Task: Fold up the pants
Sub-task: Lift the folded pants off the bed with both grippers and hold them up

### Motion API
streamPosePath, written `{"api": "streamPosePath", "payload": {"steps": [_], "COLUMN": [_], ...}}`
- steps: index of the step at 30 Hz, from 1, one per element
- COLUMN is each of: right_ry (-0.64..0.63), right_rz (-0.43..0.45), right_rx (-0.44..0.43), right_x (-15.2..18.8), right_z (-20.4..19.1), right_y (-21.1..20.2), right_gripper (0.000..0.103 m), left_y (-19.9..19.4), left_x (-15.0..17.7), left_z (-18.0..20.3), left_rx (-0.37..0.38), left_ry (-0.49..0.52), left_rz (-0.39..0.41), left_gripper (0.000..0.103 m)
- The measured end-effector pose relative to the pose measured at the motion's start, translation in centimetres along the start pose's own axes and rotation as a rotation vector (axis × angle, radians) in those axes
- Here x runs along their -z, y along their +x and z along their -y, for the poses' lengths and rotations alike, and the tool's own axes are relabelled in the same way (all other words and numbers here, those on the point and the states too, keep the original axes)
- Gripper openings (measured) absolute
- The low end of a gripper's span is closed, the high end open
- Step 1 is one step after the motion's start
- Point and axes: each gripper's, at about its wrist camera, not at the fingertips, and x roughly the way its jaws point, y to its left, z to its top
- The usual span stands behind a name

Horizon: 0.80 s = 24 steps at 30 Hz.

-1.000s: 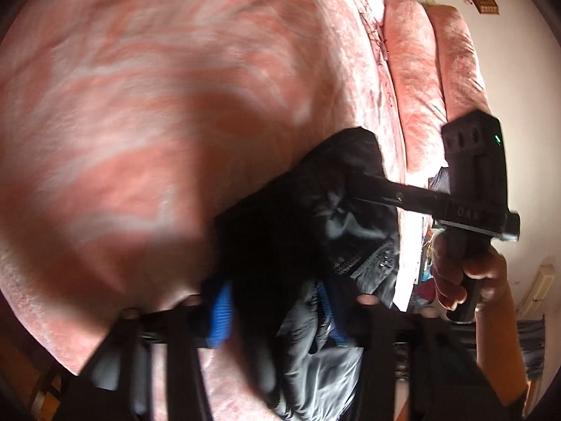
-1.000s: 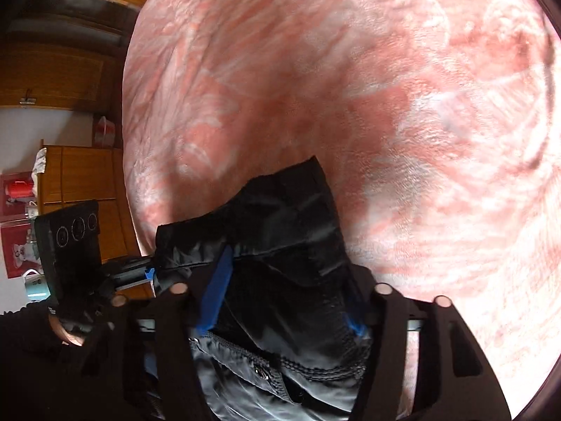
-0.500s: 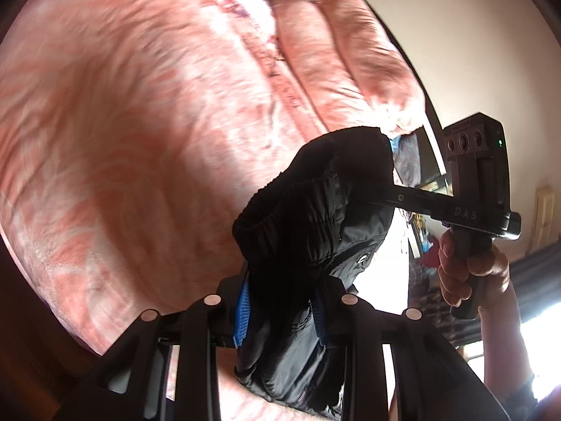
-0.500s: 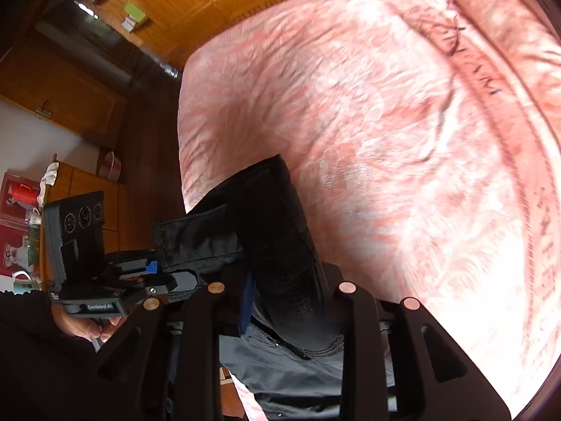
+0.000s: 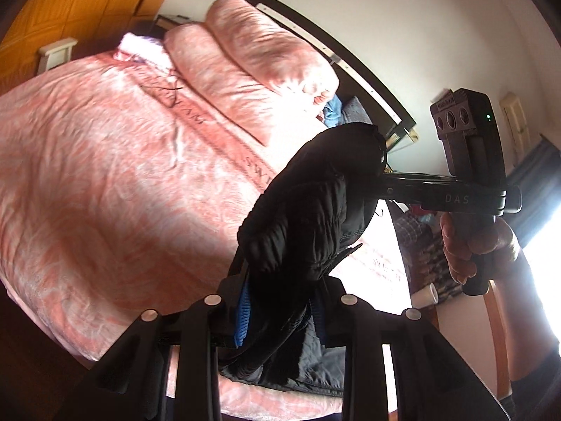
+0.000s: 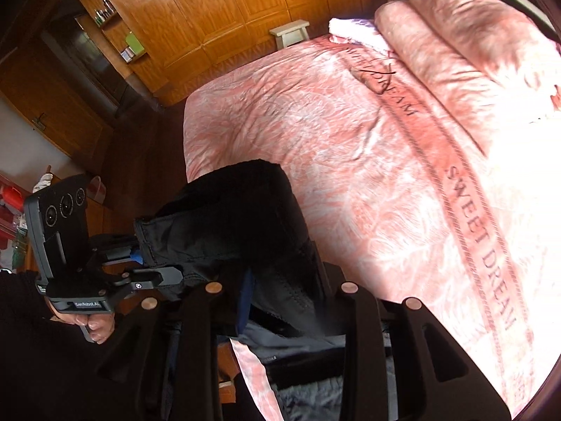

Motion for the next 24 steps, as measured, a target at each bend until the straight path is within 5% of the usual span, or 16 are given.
{"api": "streamPosePath", "payload": {"steps": [24], "right_ry": [0.002], "right_rz": [0.113], "right_rx": [0.095], "right_x": [8.5], "right_z": [2.9], "right_y": [-6.9], "right_gripper": [0.028], "left_y": [1.5], "left_x": [2.5], "left_z": [10.6], "left_rx": [0.022], "left_ry": [0.244], "left_rz": [-0.059], "left_gripper": [0.029]}}
